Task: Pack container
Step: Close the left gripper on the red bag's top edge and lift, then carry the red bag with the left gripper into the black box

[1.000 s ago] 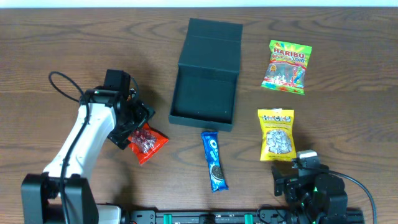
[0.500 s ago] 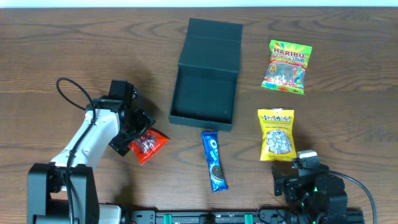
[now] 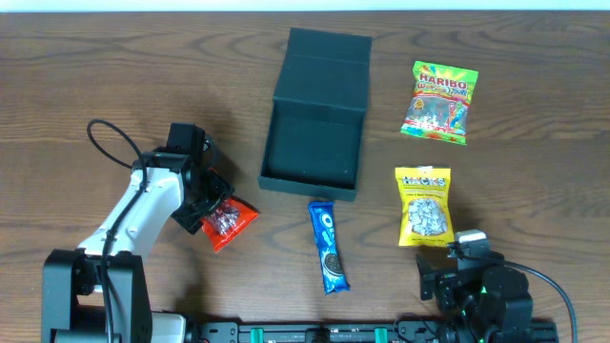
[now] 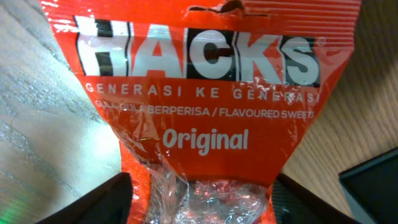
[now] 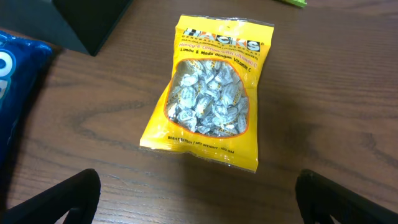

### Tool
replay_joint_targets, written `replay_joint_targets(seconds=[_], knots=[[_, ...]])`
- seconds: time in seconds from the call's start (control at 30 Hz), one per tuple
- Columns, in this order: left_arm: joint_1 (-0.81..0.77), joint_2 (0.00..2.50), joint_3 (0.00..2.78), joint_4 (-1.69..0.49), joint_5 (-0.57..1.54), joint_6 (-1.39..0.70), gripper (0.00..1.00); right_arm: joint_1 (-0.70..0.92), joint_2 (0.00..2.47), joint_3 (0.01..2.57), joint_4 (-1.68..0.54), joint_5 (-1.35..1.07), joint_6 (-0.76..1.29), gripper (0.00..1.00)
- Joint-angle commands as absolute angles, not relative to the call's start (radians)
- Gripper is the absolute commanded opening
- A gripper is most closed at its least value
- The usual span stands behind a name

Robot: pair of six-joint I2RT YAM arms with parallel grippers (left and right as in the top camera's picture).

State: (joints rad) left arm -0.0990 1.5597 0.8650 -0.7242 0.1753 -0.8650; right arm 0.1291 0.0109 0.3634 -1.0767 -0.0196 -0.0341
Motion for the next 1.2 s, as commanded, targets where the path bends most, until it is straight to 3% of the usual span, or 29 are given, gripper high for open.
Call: replay_joint_targets(seconds=[0.0,0.03,0.3,0.5,0.67,0.87,0.93,1.17], knots=[[-0.099,1.566,0.859,-0.725,0.154,-0.86,0.65,0.123,0.006,0.357,-1.081,-0.027,-0.039,0.99],[-0.099,1.566,0.859,-0.725,0.154,-0.86,0.6,0.123,0.006,0.357,-1.081,-0.027,-0.039,0.99],[-0.099,1.566,0.859,-0.724,0.154,-0.86,0.55,0.123,0.006,0.357,-1.081,-0.027,-0.039,0.99],[-0.099,1.566,0.859,-0.725,0.154,-0.86,0.43,0.123,0.006,0.357,-1.081,-0.027,-0.039,0.99],[-0.099,1.566,0.859,-0.724,0.154,-0.86,0.28,0.123,0.006,0.357,-1.081,-0.027,-0.039,0.99],[-0.099,1.566,0.859,-0.725,0.154,-0.86,0.15,0.123,0.006,0.357,-1.081,-0.027,-0.039,0.99],[-0.099,1.566,0.859,-0.729,0.154,-0.86,0.06,0.123,0.006,0.357,-1.081,-0.027,-0.039,0.99],[-0.099,1.525,0.866,-0.772,0.142,-0.852,0.06,0.123,0.006,0.357,-1.081,-0.027,-0.039,0.99]])
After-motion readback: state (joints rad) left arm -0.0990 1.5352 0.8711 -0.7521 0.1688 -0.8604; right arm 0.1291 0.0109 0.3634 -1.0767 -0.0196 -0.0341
